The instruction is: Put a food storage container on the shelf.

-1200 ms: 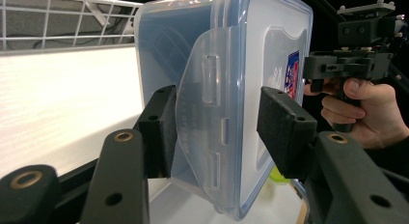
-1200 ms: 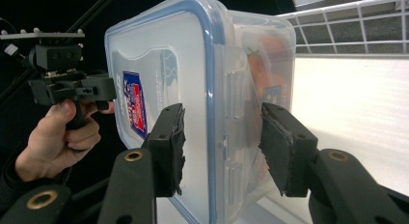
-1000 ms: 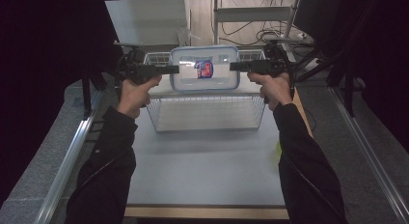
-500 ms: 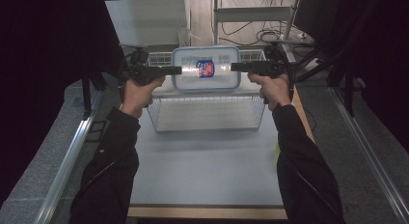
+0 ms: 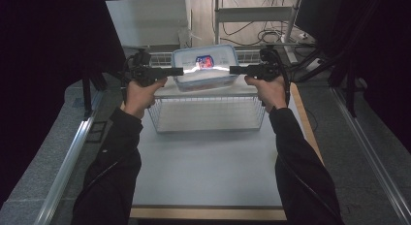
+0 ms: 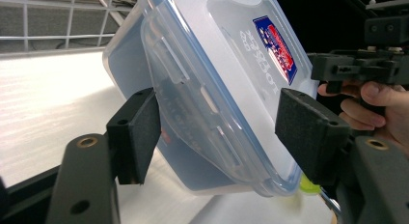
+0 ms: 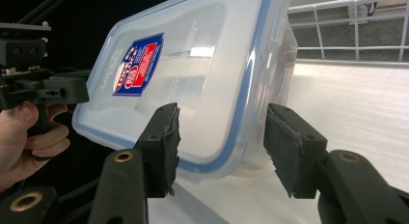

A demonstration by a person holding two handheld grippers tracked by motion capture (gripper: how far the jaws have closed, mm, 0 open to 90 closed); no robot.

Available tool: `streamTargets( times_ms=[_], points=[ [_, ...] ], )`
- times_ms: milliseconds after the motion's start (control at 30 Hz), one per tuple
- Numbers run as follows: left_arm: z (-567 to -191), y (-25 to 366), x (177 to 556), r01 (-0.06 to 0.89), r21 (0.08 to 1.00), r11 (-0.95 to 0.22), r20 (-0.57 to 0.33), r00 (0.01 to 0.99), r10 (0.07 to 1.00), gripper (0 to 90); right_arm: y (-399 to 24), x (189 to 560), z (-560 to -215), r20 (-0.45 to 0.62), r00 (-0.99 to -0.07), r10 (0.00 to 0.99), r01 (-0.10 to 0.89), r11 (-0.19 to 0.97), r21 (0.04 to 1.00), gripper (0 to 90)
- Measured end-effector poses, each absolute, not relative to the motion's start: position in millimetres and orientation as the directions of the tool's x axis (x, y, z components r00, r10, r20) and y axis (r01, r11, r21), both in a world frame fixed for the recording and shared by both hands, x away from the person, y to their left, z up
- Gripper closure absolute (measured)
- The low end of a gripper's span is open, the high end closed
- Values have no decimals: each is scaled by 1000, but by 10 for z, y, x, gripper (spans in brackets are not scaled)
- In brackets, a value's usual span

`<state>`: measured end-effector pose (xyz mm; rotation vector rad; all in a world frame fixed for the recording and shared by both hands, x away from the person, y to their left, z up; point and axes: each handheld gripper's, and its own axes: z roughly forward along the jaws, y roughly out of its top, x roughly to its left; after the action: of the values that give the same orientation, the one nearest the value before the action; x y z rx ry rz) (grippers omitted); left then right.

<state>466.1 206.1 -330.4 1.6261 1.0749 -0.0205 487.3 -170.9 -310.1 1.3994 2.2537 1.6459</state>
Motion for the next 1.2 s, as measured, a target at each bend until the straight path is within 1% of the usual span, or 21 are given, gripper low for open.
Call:
streamTargets(
  times_ms=[67, 133, 200, 233, 367, 433, 533, 567, 600, 667, 733, 800, 833, 933, 1200],
  points=[
    [-3299, 2060, 4663, 632, 774, 44, -511, 581, 633, 302, -1720, 4861, -3105, 455, -598, 660, 633, 41, 773, 488],
    [-3271, 2040, 4638, 594, 805, 19, -439, 573, 692, 279, -1731, 4859, -3116, 469, -595, 652, 634, 23, 773, 485],
    [-3261, 2038, 4626, 582, 813, -5, -402, 568, 718, 212, -1754, 4857, -3116, 481, -594, 644, 630, 2, 776, 502],
    [-3257, 2039, 4611, 575, 818, -8, -392, 569, 723, 201, -1755, 4853, -3113, 473, -598, 647, 626, 8, 780, 501],
    [-3239, 2032, 4508, 529, 848, -43, -331, 591, 736, 210, -1766, 4816, -3106, 438, -613, 657, 595, 20, 803, 498],
    [-3227, 2035, 4428, 497, 866, -48, -308, 608, 732, 240, -1785, 4781, -3099, 423, -621, 660, 578, 22, 815, 499],
    [-3217, 2028, 4280, 450, 890, -71, -261, 631, 731, 327, -1808, 4717, -3085, 393, -635, 665, 558, 42, 829, 526],
    [-3217, 2024, 4240, 438, 895, -85, -241, 635, 734, 369, -1812, 4675, -3077, 364, -640, 677, 544, 64, 837, 546],
    [-3224, 2016, 4186, 420, 902, -100, -214, 636, 741, 403, -1812, 4648, -3075, 347, -642, 684, 536, 77, 841, 570],
    [-3253, 1996, 4085, 401, 908, -120, -183, 639, 747, 506, -1817, 4570, -3079, 313, -646, 697, 519, 100, 849, 635],
    [-3292, 1975, 4036, 400, 908, -126, -182, 646, 742, 620, -1806, 4505, -3110, 283, -663, 693, 501, 130, 856, 720],
    [-3346, 1934, 4010, 400, 906, -137, -183, 663, 726, 726, -1763, 4467, -3162, 243, -686, 685, 478, 174, 861, 783],
    [-3372, 1903, 4006, 401, 904, -149, -173, 661, 730, 752, -1741, 4458, -3184, 231, -696, 680, 473, 192, 860, 799],
    [-3408, 1833, 4032, 403, 899, -168, -156, 655, 740, 804, -1645, 4437, -3271, 190, -711, 677, 462, 247, 852, 846],
    [-3401, 1776, 4104, 419, 893, -161, -155, 625, 765, 801, -1571, 4504, -3333, 197, -703, 683, 474, 244, 846, 868]
  ],
)
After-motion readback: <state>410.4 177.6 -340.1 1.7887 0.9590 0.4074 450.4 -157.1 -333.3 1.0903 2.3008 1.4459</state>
